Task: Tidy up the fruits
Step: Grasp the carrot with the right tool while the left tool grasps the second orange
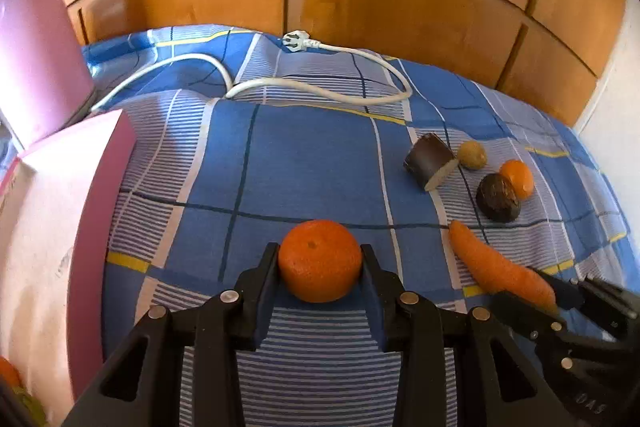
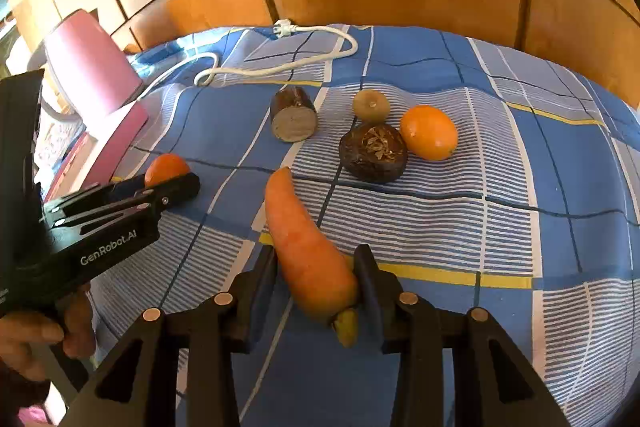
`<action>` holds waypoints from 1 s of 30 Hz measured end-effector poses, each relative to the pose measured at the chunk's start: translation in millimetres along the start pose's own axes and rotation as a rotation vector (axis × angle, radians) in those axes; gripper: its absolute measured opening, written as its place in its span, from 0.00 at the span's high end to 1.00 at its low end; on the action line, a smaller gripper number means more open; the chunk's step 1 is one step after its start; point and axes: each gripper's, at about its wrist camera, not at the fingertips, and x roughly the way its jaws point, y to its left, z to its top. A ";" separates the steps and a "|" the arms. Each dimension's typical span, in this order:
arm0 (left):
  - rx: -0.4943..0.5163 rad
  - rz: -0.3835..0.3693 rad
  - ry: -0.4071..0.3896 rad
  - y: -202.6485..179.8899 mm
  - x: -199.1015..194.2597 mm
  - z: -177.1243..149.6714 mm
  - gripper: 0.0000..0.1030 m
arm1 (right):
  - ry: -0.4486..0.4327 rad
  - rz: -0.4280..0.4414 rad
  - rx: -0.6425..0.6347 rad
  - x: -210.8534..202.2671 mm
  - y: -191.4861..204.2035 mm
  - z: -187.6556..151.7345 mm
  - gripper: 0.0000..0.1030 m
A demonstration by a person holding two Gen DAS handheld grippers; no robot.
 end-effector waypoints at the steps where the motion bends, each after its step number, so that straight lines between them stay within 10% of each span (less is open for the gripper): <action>1: -0.001 0.001 -0.003 -0.5 -0.2 -0.8 0.63 | -0.008 -0.001 0.012 0.5 -0.2 -0.6 0.60; 30: 0.023 0.025 -0.032 -3.6 3.2 -6.0 0.62 | -0.056 -0.046 0.006 2.6 5.6 -5.0 0.59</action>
